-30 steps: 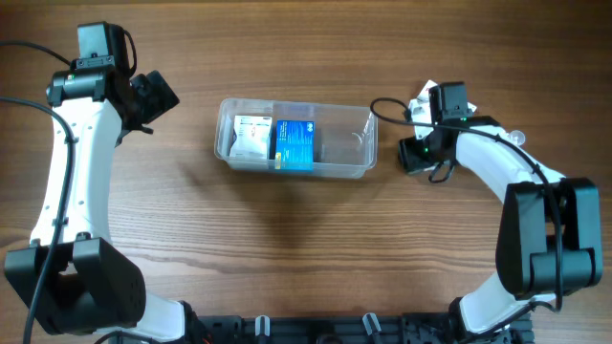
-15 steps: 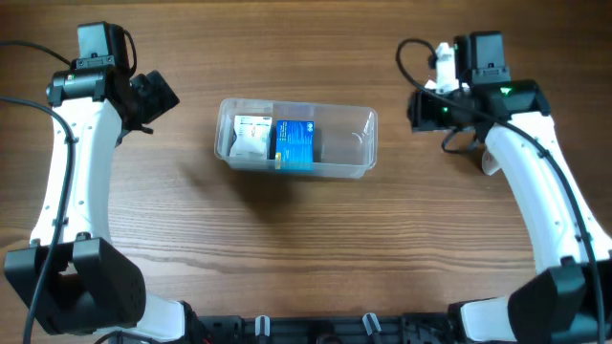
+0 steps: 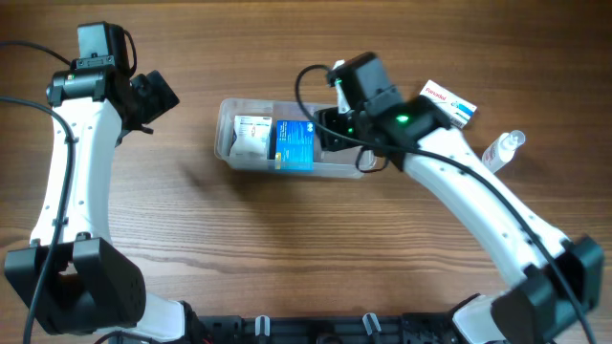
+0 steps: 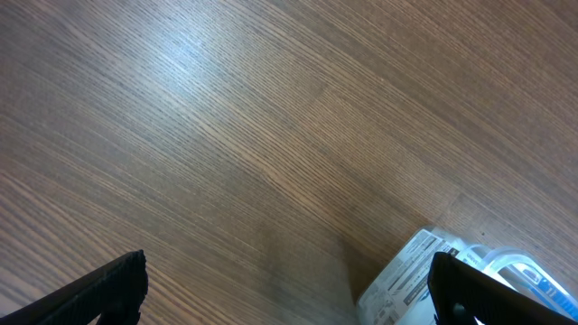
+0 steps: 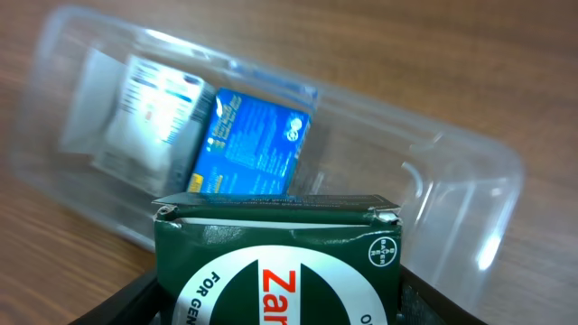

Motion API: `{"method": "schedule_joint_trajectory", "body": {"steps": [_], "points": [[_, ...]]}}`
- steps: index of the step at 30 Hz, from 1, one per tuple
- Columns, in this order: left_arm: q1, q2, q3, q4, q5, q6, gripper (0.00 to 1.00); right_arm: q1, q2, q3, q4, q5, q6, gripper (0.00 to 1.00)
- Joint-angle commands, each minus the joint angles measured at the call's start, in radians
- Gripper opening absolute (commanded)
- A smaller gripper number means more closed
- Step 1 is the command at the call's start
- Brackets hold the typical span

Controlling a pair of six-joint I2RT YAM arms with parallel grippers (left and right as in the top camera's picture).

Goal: Pack container
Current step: 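Carry the tin into the container next to the blue box, then release the tin and lift the right gripper away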

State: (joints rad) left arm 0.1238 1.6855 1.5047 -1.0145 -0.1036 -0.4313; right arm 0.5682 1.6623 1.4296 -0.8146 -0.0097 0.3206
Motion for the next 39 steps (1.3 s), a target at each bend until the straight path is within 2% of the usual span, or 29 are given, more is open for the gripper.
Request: {"method": "schedule_joint_trajectory", "body": {"steps": [1, 13, 24, 32, 39], "points": [[0.004, -0.001, 0.003, 0.000, 0.002, 0.005, 1.00, 0.011, 0.093, 0.016, 0.000, 0.039, 0.085, 0.62], [0.004, -0.001, 0.003, 0.000, 0.002, 0.005, 1.00, 0.010, 0.292, 0.016, 0.037, 0.047, 0.127, 0.59], [0.004, -0.001, 0.003, 0.000, 0.002, 0.005, 1.00, 0.010, 0.330, 0.016, 0.084, 0.130, 0.158, 0.60], [0.004, -0.001, 0.003, 0.000, 0.002, 0.005, 1.00, 0.010, 0.330, 0.016, 0.122, 0.129, 0.158, 0.81], [0.004, -0.001, 0.003, 0.000, 0.002, 0.005, 1.00, 0.010, 0.321, 0.020, 0.125, 0.129, 0.150, 0.84]]}}
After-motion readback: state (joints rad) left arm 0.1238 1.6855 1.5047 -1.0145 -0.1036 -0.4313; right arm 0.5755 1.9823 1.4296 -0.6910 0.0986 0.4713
